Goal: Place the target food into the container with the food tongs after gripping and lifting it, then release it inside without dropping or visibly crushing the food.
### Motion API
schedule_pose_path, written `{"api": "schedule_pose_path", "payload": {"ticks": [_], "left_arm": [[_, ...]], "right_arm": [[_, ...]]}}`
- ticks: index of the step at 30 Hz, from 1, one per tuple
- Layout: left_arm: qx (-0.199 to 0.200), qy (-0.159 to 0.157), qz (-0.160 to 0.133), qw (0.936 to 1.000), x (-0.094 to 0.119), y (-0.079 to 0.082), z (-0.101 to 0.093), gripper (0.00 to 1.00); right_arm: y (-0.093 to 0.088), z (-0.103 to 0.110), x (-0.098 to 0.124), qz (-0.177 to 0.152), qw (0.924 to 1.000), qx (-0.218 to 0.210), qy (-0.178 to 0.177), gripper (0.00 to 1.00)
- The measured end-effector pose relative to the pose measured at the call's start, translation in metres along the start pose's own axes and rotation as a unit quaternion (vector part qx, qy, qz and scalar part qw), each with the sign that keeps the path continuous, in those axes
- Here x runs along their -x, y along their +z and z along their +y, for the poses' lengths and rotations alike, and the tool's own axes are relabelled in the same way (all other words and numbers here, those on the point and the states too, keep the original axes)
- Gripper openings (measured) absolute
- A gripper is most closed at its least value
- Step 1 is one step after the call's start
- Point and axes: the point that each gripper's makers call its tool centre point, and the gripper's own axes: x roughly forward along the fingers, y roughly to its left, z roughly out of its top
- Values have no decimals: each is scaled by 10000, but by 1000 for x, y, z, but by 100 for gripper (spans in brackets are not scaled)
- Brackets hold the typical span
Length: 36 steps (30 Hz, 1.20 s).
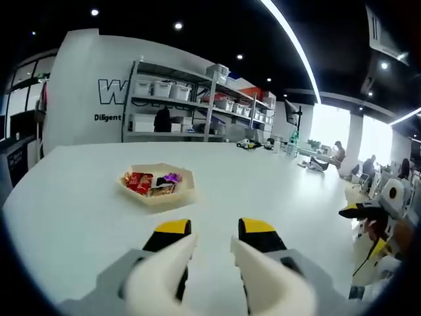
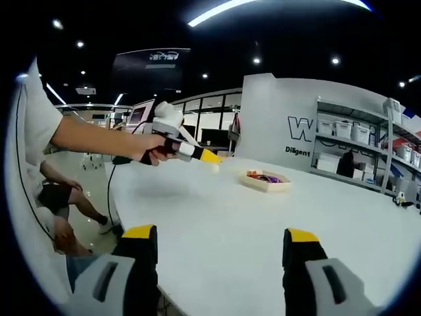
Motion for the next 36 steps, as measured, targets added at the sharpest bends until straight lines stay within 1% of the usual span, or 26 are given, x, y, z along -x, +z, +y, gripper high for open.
{"api": "schedule_pose_path", "payload": {"ticks": [1, 3, 7, 8, 10, 11, 12, 16, 17, 19, 20, 22, 23, 25, 26, 27, 29, 31, 33, 35, 36], "left_arm": [[111, -45, 7, 9999, 2, -2, -1, 27], [146, -47, -29, 9999, 5, -3, -1, 28], [168, -110, -48, 9998, 12, -5, -5, 28], [184, -129, -94, 9997, 14, -5, -6, 28], [203, -216, -89, 9995, 15, -6, -9, 28], [216, -236, -89, 9994, 17, -9, -10, 28], [156, -249, -54, 9996, 18, -11, -11, 28], [176, -417, -136, 9989, 24, -15, -15, 27], [145, -538, -185, 9983, 27, -16, -19, 27], [108, -527, -186, 9984, 30, -19, -19, 27], [40, -579, -161, 9982, 30, -21, -17, 27], [1, -664, -267, 9974, 33, -21, -20, 27], [-9, -784, -283, 9965, 36, -22, -24, 27], [-100, -1024, -369, 9940, 39, -23, -32, 27], [-165, -1108, -325, 9932, 41, -25, -37, 27], [-227, -1176, -340, 9922, 42, -26, -41, 27], [-411, -1336, -323, 9897, 45, -28, -49, 27], [-496, -1357, -342, 9889, 47, -29, -53, 27], [-466, -1442, -325, 9879, 47, -29, -56, 27], [-510, -1489, -288, 9871, 49, -32, -61, 27], [-541, -1499, -259, 9869, 49, -34, -62, 27]], "right_arm": [[1, 0, -2, -34, 10000, 18, -38, 79], [3, 0, -4, -64, 10000, 10, -34, 82], [4, 4, -10, -96, 10000, -1, 17, 81], [3, 6, -13, -78, 9999, -25, 59, 82], [3, 6, -16, -86, 9999, -61, 45, 83], [4, 7, -20, -150, 9998, -128, 48, 84], [5, 9, -22, -154, 9997, -159, 103, 85], [15, 17, -33, -313, 9988, -244, 294, 84], [16, 18, -35, -330, 9987, -213, 325, 82], [19, 18, -39, -343, 9987, -103, 366, 78], [20, 19, -40, -356, 9986, -68, 386, 75], [23, 21, -43, -403, 9979, -105, 505, 68], [24, 24, -46, -390, 9972, -154, 623, 64], [25, 26, -49, -426, 9965, -129, 705, 60], [25, 26, -51, -441, 9960, -118, 766, 57], [24, 28, -54, -386, 9955, -165, 845, 55], [22, 27, -57, -365, 9954, -185, 866, 48], [22, 28, -59, -357, 9950, -189, 915, 46], [23, 32, -60, -400, 9940, -236, 994, 46], [30, 42, -60, -574, 9899, -356, 1248, 47], [31, 43, -60, -592, 9892, -350, 1295, 46]]}}
